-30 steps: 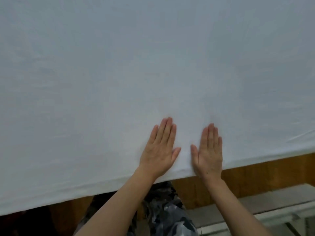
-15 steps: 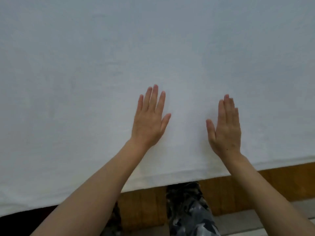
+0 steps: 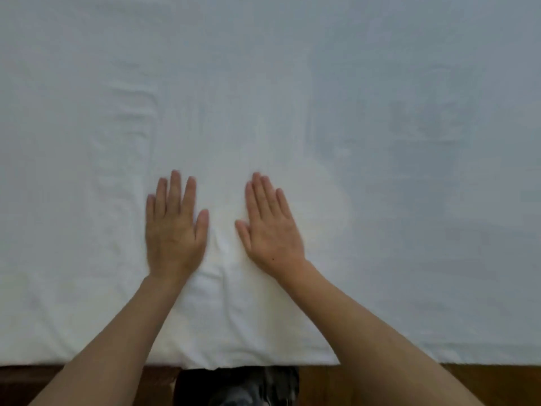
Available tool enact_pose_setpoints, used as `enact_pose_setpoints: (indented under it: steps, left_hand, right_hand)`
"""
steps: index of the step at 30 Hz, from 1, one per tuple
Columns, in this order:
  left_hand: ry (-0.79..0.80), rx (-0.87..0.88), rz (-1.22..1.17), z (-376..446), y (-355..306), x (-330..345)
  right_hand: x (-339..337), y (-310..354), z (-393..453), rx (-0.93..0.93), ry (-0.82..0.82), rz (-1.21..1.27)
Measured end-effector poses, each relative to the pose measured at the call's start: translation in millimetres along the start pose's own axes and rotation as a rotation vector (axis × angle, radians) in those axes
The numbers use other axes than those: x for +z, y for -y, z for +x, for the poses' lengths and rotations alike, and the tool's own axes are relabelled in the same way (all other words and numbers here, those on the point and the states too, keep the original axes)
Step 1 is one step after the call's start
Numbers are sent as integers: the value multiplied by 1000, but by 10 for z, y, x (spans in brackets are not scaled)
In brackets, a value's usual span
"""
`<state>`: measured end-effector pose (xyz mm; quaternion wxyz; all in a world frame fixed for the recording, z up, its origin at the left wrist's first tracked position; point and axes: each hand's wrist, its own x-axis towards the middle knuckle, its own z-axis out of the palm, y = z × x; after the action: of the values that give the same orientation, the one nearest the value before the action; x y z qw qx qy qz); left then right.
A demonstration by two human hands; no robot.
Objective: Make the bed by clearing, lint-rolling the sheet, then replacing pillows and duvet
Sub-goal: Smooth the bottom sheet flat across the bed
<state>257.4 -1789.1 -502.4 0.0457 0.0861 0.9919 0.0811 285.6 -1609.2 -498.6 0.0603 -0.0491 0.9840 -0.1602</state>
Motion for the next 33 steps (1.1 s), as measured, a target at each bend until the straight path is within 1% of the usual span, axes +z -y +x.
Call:
enact_pose_setpoints:
  steps: [3,5,7,11,12,14,16,17,19,21,23,25,27,30,33]
  left_hand:
    - [-30,-130,5,-353,574,-107]
    - [-51,-215,5,-568,900,-139]
    - [-71,-290,2,-744,1134,-164]
    - [-61,-372,-6,-881,1230,-227]
    - [-59,-404,-16,-869,1201,-248]
    - [-87,-485,-57,-826,1075,-300]
    - [-136,-495,-97,-726,864,-322]
    - [-158,-447,-106,-654,717,-310]
    - [-196,-300,-124,-482,333,-244]
    - [-230,-184,-169,-281,-135,-137]
    - [-231,-114,-222,-83,-661,-44]
    - [-181,-32,-258,81,-1185,42]
    - [-117,89,-257,211,-1676,129]
    - [-57,260,-236,462,-2243,194]
    - [-47,367,-212,838,-2655,270]
  right_hand:
    - [237,747,-223,-195,119,-4]
    - [387,1107,-413,-323,197,-46]
    - [502,1363,-577,-403,264,-78]
    - [471,1563,-752,-448,355,-120]
    - [392,1540,-726,-467,341,-104]
    - [175,1377,-616,-484,269,41]
    - [-56,1055,-453,-380,146,204]
    - [-161,821,-370,-295,72,249]
    - [-326,239,-263,-126,-42,266]
    - [-448,-470,-228,12,-107,197]
    - [-591,-1183,-271,133,-131,117]
    - [-759,-1807,-342,244,-147,61]
    - [-933,-2339,-380,332,-154,17]
    - [-1157,-2910,-264,404,-172,-29]
    - [-1358,-3337,-20,522,-219,-12]
